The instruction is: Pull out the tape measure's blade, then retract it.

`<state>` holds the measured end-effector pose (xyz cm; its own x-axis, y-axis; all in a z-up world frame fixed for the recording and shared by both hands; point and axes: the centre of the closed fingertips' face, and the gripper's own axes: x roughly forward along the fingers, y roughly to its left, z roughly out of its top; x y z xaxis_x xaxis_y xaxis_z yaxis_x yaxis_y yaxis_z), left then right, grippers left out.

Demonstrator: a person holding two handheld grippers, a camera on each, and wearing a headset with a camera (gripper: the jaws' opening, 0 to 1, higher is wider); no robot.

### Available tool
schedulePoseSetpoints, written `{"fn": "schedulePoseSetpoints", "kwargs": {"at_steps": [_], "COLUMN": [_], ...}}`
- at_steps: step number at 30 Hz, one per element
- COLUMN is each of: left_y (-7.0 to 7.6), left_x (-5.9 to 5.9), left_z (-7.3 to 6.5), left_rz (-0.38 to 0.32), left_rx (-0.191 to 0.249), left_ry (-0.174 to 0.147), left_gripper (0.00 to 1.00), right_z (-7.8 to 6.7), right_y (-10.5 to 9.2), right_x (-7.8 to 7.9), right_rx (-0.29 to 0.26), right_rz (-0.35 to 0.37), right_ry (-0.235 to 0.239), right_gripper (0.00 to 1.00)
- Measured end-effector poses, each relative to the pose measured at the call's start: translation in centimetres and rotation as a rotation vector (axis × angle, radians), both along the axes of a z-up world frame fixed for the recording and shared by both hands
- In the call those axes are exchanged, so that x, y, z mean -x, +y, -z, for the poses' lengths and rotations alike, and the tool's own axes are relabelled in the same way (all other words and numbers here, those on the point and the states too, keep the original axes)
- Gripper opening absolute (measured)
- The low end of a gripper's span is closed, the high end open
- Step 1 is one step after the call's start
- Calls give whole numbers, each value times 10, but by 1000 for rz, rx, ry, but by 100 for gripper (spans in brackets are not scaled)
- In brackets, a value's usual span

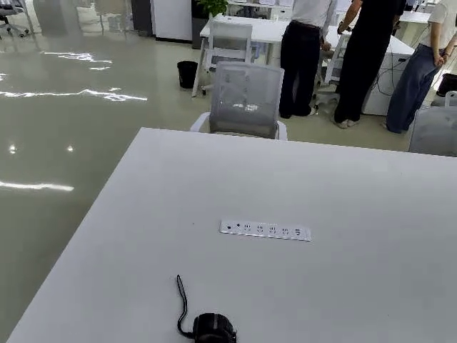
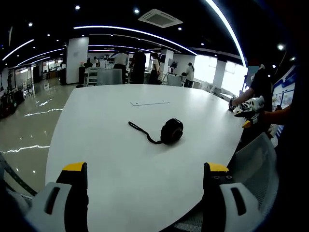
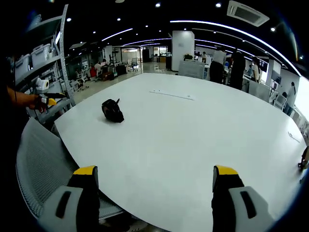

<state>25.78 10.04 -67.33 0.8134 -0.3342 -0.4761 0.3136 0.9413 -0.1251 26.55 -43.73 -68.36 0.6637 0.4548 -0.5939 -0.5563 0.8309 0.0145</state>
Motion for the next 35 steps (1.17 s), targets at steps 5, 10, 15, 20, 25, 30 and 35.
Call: {"fn": "schedulePoseSetpoints", "kwargs": {"at_steps": [5, 10, 15, 20, 25, 30, 35], "left_y": [2, -6, -8, -7, -6, -6, -3], "left_x": [-5, -11, -11, -10, -9, -7, -6], "left_z": [-4, -4, -4, -3, -3, -1, 1], "left_rz": [-8, 4, 1, -1, -6, -4, -2], "left_rx": [-2, 8, 21, 25, 30, 32, 32], "left_ry": [-18, -21, -22, -18, -15, -8, -5], "left_gripper": [99, 99, 99, 99, 99, 99, 99], "right_z": [-5, -3, -2, -1, 0, 0, 2], "right_y": [-2, 1, 1, 0, 3, 6, 8], "right_x": [-3, -5, -4, -5, -6, -6, -5], "right_rx": [-24, -16, 8, 11, 7, 3, -1], "right_rz": [32, 25, 2, 5, 0, -6, -7], "right_ry": [0, 7, 9, 9, 11, 13, 18], "right_gripper": [100, 100, 100, 100, 100, 100, 100]}}
